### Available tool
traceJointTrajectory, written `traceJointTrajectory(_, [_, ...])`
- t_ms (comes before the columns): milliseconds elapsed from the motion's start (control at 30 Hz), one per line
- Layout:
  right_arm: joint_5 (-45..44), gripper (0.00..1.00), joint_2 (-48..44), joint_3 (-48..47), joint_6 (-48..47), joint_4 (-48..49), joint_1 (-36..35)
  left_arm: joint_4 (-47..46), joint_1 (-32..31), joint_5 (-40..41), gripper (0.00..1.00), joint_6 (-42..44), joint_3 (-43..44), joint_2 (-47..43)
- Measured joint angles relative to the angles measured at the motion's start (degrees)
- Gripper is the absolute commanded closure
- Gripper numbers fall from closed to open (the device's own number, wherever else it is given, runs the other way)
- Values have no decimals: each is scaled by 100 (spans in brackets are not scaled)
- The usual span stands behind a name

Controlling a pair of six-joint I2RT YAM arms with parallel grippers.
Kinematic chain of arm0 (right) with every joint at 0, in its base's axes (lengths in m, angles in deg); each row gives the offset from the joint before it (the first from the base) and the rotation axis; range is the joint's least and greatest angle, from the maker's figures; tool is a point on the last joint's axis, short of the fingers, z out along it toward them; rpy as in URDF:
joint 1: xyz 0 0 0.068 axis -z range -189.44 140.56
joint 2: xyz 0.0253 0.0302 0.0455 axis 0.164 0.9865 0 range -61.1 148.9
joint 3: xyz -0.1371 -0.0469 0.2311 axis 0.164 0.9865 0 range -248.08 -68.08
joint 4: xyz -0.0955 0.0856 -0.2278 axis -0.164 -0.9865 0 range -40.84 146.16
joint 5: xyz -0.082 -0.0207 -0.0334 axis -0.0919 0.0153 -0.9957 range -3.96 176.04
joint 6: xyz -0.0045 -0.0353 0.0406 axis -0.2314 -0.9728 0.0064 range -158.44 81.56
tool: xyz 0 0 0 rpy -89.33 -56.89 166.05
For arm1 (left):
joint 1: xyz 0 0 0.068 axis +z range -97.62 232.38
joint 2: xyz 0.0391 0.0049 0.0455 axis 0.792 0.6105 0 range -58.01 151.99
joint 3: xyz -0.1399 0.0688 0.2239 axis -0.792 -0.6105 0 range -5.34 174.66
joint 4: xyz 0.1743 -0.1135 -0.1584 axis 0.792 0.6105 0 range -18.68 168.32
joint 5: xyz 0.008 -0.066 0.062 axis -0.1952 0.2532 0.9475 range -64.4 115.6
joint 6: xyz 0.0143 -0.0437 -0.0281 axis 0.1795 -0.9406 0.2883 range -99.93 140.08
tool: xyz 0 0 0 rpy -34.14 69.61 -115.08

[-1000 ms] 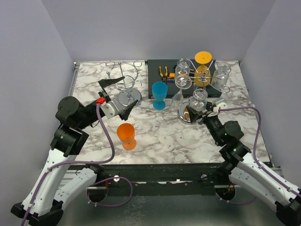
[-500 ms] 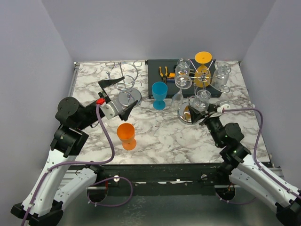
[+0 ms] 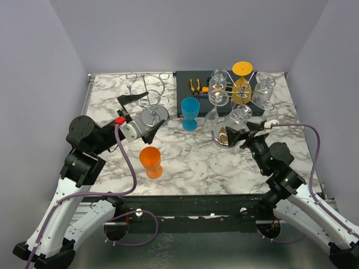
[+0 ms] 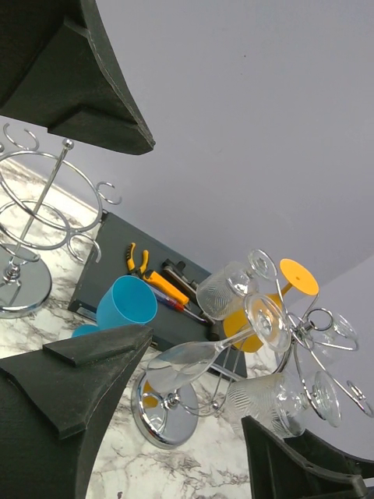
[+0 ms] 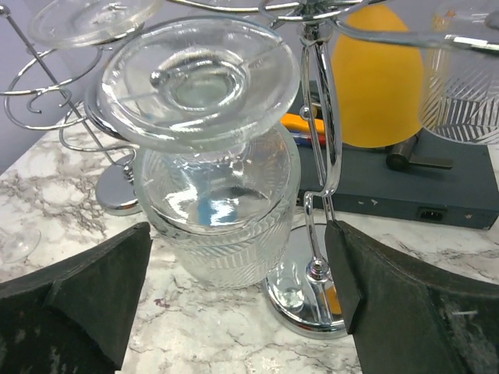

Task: Place the wine glass upside down on the wine glass rack
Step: Turn the wine glass upside down at the wine rack, then adjust the wine rack at the center of the board.

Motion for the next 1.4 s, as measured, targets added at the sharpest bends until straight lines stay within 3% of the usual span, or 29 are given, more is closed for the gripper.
traceJointTrajectory(200, [179,0,-103,-758,321,-1346,0,0,0,-24,1,-26,0,11])
traceJointTrajectory(500, [1351,1,-50,-2660,804,-3552,0,0,0,-125,1,-111,0,22])
traceJointTrajectory(633, [1486,4,50,-3276,953,-4175,0,2,0,-173,1,-151,0,28])
traceJointTrajectory(800, [1434,9,756,-4013,837,-4360,0,4,0,-195,1,-245,2,55])
traceJointTrajectory(1133, [905,30,3488,-6063,22,-4210,0,63,0,-195,1,-350,52,57])
traceJointTrajectory(1400, [291,38,4063,-6561,-780,-3960,48,162,0,-195,1,-372,52,22])
